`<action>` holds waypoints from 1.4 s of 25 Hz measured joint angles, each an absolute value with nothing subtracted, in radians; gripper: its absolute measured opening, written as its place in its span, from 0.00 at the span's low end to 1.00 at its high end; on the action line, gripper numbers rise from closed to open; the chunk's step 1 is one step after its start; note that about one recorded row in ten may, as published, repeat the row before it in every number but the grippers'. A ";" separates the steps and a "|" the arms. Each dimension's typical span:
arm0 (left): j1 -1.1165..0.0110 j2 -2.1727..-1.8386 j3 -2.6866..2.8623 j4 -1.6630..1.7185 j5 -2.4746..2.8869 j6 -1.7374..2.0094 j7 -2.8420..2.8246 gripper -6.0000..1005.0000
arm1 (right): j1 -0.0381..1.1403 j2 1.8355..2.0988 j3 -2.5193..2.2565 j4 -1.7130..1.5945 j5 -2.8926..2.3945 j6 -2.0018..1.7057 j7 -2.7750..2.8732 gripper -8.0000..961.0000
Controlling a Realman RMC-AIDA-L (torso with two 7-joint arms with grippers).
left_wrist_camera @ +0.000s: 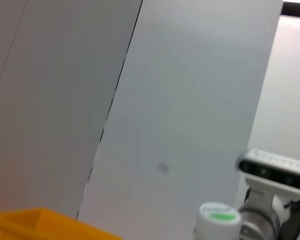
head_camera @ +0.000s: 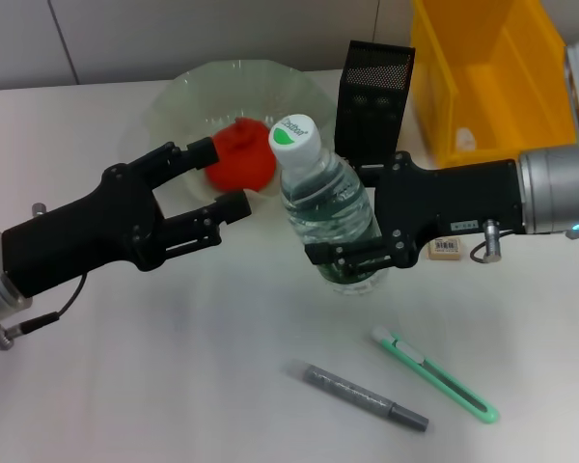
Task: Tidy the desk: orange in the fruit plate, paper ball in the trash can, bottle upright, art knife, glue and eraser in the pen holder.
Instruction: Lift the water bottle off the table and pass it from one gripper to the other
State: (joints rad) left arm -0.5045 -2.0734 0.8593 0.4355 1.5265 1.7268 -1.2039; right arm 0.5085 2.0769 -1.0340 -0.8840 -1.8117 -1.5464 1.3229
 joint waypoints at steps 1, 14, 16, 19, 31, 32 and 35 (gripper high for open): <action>-0.508 -2.074 0.860 0.419 1.514 1.731 -1.181 0.85 | 0.517 2.077 -1.034 -0.871 -1.812 -1.542 1.321 0.80; -0.587 -2.079 0.853 0.287 1.493 1.688 -1.062 0.84 | 0.557 2.077 -1.042 -0.820 -1.812 -1.524 1.310 0.80; -0.607 -2.079 0.853 0.258 1.492 1.683 -1.041 0.84 | 0.572 2.077 -1.044 -0.804 -1.813 -1.519 1.307 0.80; -0.613 -2.080 0.853 0.249 1.486 1.681 -1.036 0.84 | 0.579 2.077 -1.048 -0.797 -1.813 -1.518 1.305 0.80; -0.630 -2.080 0.857 0.199 1.442 1.683 -0.990 0.83 | 0.593 2.079 -1.051 -0.764 -1.813 -1.499 1.284 0.80; -0.630 -2.080 0.857 0.199 1.442 1.683 -0.990 0.83 | 0.593 2.079 -1.051 -0.764 -1.813 -1.499 1.284 0.80; -0.633 -2.080 0.853 0.190 1.441 1.686 -0.984 0.82 | 0.594 2.079 -1.051 -0.764 -1.813 -1.494 1.283 0.80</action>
State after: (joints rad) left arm -0.6327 -2.0800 0.8527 0.1898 1.4407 1.6865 -0.9839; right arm 0.5936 2.0786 -1.0508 -0.7639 -1.8129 -1.4936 1.2834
